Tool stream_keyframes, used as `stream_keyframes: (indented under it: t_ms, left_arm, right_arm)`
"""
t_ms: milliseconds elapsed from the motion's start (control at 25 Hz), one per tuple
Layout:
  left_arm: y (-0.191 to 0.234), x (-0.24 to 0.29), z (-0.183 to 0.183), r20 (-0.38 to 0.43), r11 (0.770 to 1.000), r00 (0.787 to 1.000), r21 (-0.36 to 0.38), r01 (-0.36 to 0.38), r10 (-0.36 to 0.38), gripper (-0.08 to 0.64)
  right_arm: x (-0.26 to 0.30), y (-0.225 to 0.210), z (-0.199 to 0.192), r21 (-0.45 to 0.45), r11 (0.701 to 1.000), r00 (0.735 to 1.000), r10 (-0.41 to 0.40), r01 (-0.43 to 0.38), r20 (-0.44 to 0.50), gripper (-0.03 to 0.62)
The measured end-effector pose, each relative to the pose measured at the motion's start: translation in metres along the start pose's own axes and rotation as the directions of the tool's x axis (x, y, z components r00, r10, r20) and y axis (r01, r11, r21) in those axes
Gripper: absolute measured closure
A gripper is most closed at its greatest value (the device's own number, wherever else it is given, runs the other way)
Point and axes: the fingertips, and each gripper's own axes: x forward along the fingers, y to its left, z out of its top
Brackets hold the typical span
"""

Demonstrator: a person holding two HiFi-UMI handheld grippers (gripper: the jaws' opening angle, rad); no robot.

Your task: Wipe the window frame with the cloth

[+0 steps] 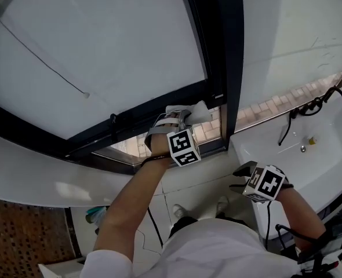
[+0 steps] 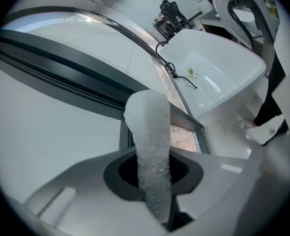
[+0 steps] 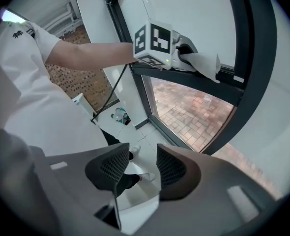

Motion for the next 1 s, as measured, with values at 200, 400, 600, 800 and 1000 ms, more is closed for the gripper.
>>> stream_keyframes:
  t_ms: [200, 400, 600, 800, 1000]
  left_arm:
    - [-0.046, -0.059, -0.028, 0.082, 0.968, 0.996, -0.245, 0.060, -0.041, 0.472]
    - [-0.090, -0.137, -0.085, 0.105, 0.886, 0.994, -0.460, 0.050, -0.002, 0.472]
    - [-0.125, -0.227, -0.143, 0.093, 0.864, 0.994, -0.504, 0.004, 0.049, 0.471]
    - [-0.144, -0.356, -0.138, 0.061, 0.819, 0.997, -0.569, 0.073, -0.047, 0.471]
    - [-0.170, -0.429, -0.179, 0.148, 0.783, 0.986, -0.603, 0.155, -0.081, 0.471]
  right_arm:
    - [0.027, 0.007, 0.015, 0.033, 0.999, 0.999, -0.007, 0.005, 0.051, 0.416]
    - [0.039, 0.027, 0.035, 0.063, 0.997, 0.991, -0.047, 0.039, 0.127, 0.416]
    - [0.046, 0.066, 0.052, 0.092, 0.991, 0.981, -0.111, 0.097, 0.161, 0.416]
    - [-0.022, 0.138, 0.076, 0.160, 0.985, 0.981, -0.095, 0.068, 0.170, 0.416]
    - [-0.037, 0.199, 0.114, 0.266, 0.954, 0.954, -0.202, 0.140, 0.223, 0.416]
